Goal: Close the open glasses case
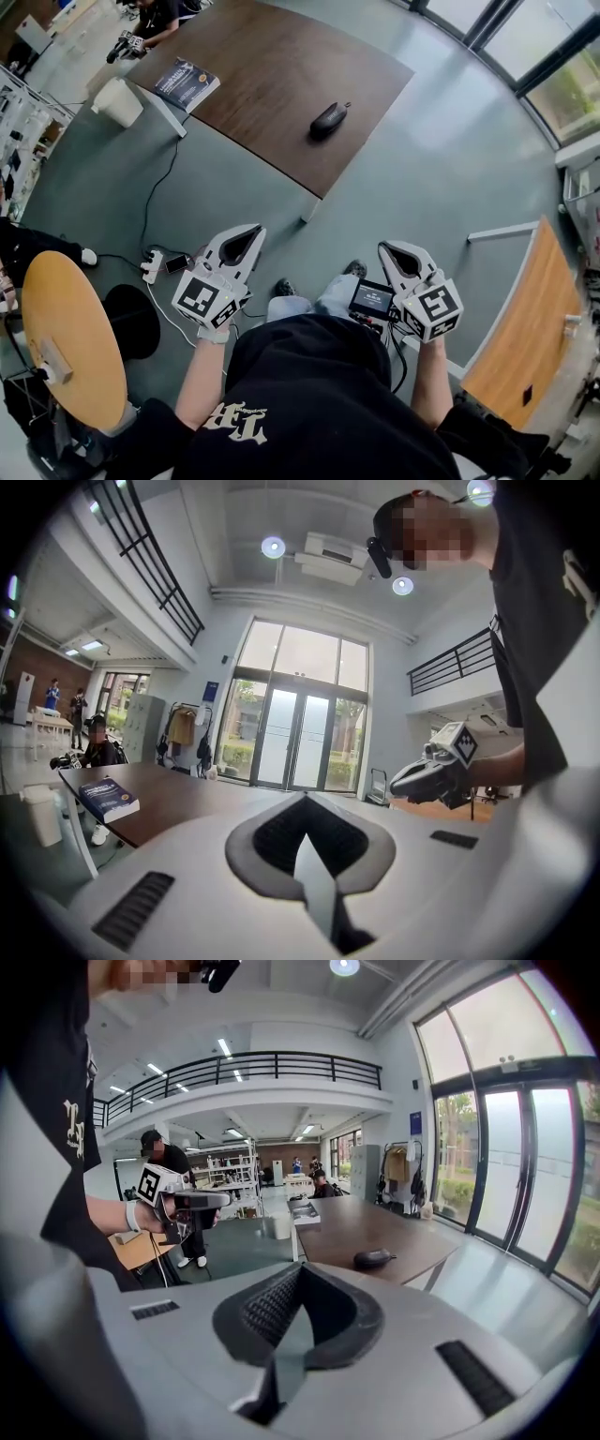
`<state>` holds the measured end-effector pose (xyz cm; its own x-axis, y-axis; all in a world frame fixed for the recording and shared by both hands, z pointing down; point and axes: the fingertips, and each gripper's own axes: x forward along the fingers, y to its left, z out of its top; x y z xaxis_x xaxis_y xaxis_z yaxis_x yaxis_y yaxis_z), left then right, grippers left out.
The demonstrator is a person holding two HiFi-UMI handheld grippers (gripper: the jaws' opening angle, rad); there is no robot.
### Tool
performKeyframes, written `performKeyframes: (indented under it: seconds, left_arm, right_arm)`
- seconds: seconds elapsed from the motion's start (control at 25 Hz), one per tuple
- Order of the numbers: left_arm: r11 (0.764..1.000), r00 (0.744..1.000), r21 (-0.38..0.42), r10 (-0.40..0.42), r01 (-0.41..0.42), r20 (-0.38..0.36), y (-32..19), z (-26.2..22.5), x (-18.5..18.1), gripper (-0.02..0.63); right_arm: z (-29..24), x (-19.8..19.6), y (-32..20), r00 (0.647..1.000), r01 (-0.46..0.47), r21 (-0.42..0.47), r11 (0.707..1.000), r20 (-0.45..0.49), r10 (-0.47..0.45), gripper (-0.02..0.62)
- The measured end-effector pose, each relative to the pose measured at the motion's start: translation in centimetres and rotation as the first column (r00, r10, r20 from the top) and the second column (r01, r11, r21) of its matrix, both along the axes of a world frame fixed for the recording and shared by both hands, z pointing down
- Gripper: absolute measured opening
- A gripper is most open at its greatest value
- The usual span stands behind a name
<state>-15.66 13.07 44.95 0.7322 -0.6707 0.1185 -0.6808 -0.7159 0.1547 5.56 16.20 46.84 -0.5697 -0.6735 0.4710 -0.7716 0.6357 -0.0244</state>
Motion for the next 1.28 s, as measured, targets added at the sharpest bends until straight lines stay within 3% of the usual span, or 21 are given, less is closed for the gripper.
performKeyframes:
  seconds: [0.36,0.8,1.28]
  left_arm:
    - [0.999,1.0,0.034,-0.008,0.008,0.009,2.2,-1.9,5.8,0.006]
    - [0.999,1.0,0.048,-0.02,0.02,0.005,5.9,-3.7,15.9,0.006]
    - [0.997,0.997,0.011,-0.072,0.072,0.014,11.7,-3.2,22.6,0.006]
  right_arm:
    - [-0.9,4.8,3.0,0.999,0.022,0.026,0.999,0.025,-0.023,-0.015]
    - [-2.3,12.5,6.0,0.996,0.075,0.062,0.995,0.046,-0.078,-0.015]
    - [-2.5,17.6,10.2,0.988,0.126,0.092,0.988,0.08,-0.134,-0.015]
